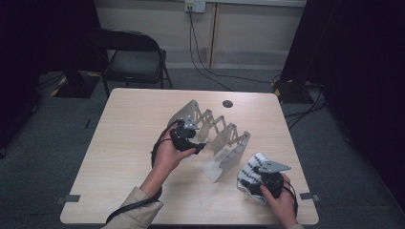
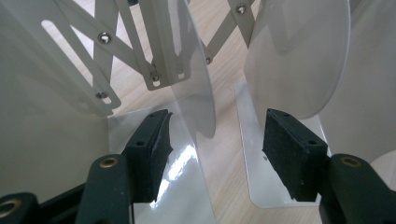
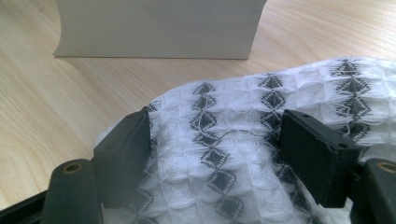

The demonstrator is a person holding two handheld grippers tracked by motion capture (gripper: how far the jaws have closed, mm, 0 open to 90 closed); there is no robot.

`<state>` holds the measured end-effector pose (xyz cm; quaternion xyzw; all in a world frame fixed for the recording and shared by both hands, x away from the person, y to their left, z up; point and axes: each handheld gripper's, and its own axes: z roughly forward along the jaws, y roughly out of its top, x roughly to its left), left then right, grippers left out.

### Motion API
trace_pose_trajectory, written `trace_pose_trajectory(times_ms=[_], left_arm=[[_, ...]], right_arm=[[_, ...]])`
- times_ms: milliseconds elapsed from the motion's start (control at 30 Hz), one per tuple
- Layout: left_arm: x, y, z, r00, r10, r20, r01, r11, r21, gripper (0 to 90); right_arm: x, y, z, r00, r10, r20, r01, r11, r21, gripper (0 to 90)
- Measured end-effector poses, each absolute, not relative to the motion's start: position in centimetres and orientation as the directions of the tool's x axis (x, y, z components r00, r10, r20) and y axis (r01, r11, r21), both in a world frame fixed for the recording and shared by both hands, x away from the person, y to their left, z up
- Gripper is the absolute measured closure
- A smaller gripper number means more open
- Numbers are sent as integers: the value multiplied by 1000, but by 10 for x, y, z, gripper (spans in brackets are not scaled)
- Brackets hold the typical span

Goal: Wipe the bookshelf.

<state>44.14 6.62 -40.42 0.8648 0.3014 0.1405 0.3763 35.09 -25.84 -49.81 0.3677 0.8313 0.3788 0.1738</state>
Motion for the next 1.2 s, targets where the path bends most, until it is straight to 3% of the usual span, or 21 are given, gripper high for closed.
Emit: trace_pose_trajectory(times_ms=[733,1033,1200], left_arm=[[455,45,-396,767,638,63,400,-553,731,559],[462,43,-397,738,668,91,406,-548,731,666],[465,42,-398,714,696,76,436,-527,729,776]], right_arm=[[351,-258,-498,-670,743,-9,480,442,758,249],[351,-258,-498,-670,743,-9,480,442,758,249],[351,-258,-498,-670,743,-9,480,442,758,249]])
